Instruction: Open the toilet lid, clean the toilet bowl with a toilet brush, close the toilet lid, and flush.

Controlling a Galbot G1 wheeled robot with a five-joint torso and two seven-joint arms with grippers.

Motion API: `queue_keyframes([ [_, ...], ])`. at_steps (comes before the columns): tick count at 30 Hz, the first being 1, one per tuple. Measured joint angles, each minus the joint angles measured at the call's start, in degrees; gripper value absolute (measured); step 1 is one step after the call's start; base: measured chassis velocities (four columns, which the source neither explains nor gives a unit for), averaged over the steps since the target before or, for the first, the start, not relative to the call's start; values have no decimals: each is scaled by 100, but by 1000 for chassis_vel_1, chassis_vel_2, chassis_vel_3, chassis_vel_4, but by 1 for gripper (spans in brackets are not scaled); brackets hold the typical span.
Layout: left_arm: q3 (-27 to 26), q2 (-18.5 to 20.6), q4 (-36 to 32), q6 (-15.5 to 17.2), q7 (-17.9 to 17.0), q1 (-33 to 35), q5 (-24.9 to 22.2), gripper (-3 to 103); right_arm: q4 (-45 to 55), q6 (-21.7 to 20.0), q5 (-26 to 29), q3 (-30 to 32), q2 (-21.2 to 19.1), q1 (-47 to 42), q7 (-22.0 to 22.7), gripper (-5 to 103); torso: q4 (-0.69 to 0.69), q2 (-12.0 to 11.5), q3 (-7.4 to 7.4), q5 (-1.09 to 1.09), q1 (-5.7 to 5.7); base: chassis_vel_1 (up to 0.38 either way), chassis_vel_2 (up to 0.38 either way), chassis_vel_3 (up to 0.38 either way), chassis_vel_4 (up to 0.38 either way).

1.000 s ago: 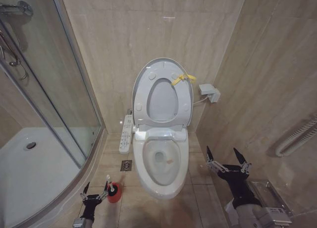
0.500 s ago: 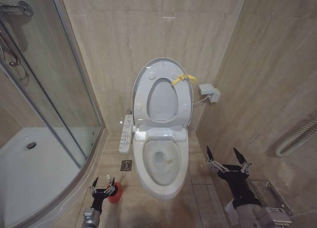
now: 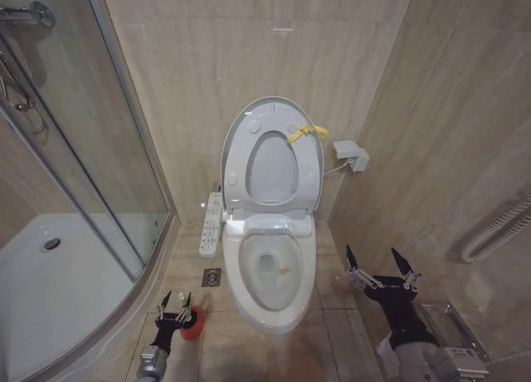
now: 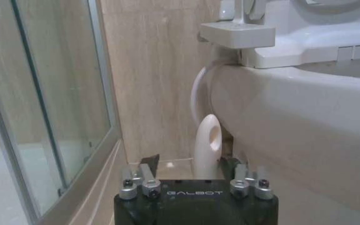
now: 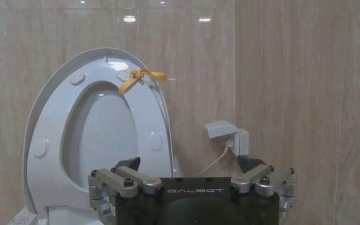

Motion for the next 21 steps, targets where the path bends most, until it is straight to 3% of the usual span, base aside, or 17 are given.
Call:
queue_keyframes([
  [1,-4,2,3,-3,6,4,-2,61,0,0,0,0,0,0,0,100,0,0,0,0,0,0,0,0,0],
  [8,-49,-2,144,-160,68,-42,-20,61,0,0,0,0,0,0,0,100,0,0,0,0,0,0,0,0,0],
  [9,-55,-3,162,-172,77,-51,-22,34,0,0,0,0,0,0,0,100,0,0,0,0,0,0,0,0,0],
  [16,-105,-11,227,-257,90,-58,-67,34,0,0,0,0,0,0,0,100,0,0,0,0,0,0,0,0,0],
  [17,-113,-11,227,-266,98,-49,-83,20,0,0,0,0,0,0,0,100,0,0,0,0,0,0,0,0,0],
  [21,-157,3,222,-289,186,31,-161,20,0,0,0,0,0,0,0,100,0,0,0,-1,0,0,0,0,0],
])
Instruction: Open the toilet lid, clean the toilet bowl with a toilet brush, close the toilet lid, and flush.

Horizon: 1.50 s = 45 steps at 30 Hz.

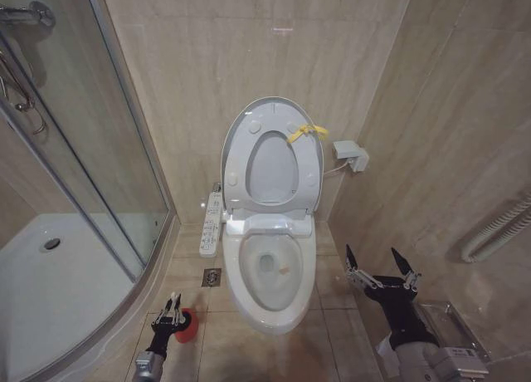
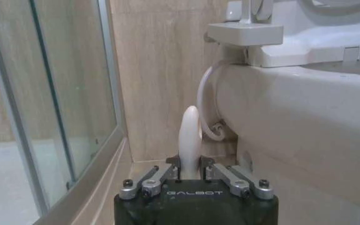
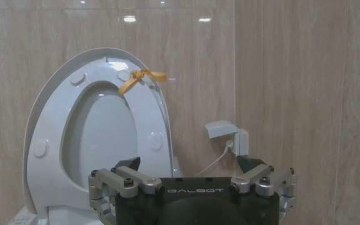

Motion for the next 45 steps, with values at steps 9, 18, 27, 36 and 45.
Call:
queue_keyframes([
  [9,-63,41,-126,-181,234,159,-478,19,0,0,0,0,0,0,0,100,0,0,0,0,0,0,0,0,0],
  [18,-91,16,-594,-103,250,505,-861,19,0,0,0,0,0,0,0,100,0,0,0,0,0,0,0,0,0],
  [27,-231,11,-1532,124,243,984,-1247,19,0,0,0,0,0,0,0,100,-1,0,0,1,0,0,0,0,0],
  [36,-276,-11,-2877,305,143,1634,-1412,19,0,0,0,0,0,0,0,100,-1,0,0,1,0,0,0,0,0],
  [45,-229,74,-5199,785,-66,3072,-1490,19,0,0,0,0,0,0,0,100,0,0,-1,1,0,0,0,0,0],
])
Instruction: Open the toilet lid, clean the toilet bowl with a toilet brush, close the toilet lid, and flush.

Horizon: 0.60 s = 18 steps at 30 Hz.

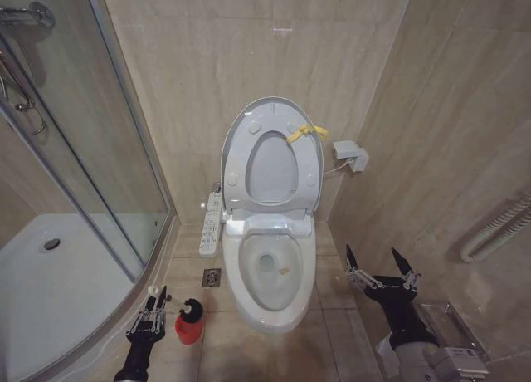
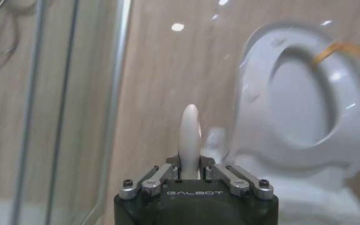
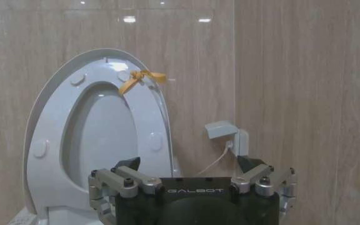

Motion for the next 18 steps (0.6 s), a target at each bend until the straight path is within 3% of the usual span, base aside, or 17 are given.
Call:
queue_keyframes([
  [7,-71,93,-1656,-31,-59,1205,152,19,0,0,0,0,0,0,0,100,3,0,0,0,0,0,0,0,0],
  [12,-25,167,-2371,4,-256,1311,74,19,0,0,0,0,0,0,0,100,0,1,0,0,0,0,0,0,0],
  [18,0,502,-3013,634,-298,838,-336,19,0,0,0,0,0,0,0,100,-1,0,0,0,0,0,0,0,0],
])
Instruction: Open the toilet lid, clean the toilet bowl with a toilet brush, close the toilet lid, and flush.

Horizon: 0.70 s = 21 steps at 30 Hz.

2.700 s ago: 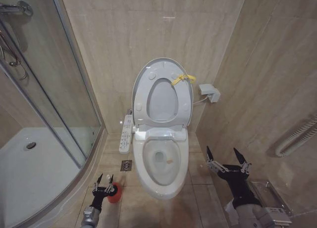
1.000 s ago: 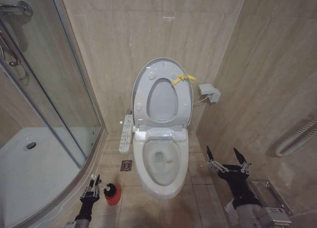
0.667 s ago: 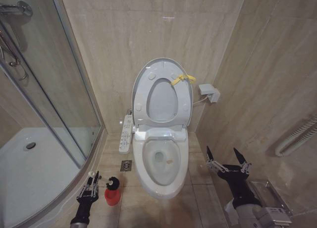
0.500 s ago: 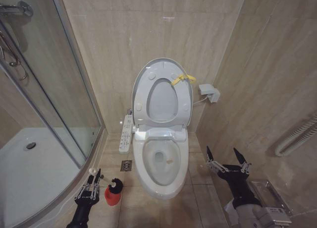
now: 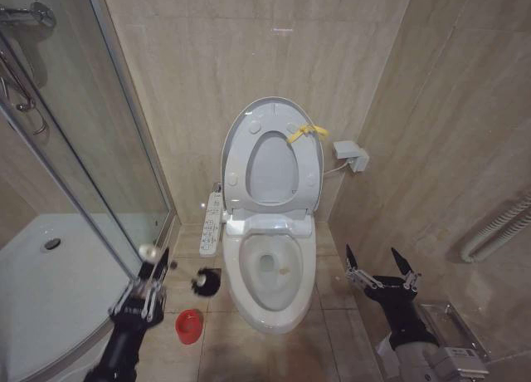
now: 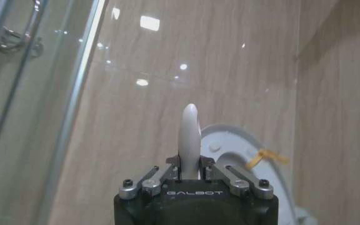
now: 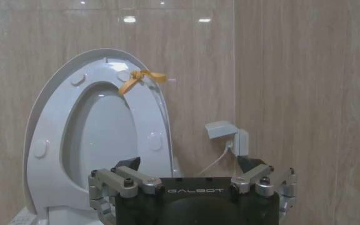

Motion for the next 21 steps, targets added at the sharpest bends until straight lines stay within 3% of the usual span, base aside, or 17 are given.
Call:
queue_keyframes([
  [4,-67,341,329,166,387,-574,-729,19,0,0,0,0,-1,0,0,100,1,-1,0,-2,1,0,0,0,0],
  [6,-76,416,428,192,442,-673,-846,19,0,0,0,0,0,1,0,100,0,-1,0,-2,1,0,0,0,0],
  [10,-93,993,1084,304,884,-1346,-1349,19,0,0,0,0,0,1,0,100,1,-1,0,-3,1,0,0,0,0],
  [16,43,1653,1793,333,1420,-2085,-1664,19,0,0,0,0,0,0,0,100,0,-1,1,-3,1,0,0,0,0],
  [21,205,1994,2158,328,1652,-2505,-1938,19,0,0,0,0,0,0,0,100,1,-1,1,-2,1,0,0,0,0],
])
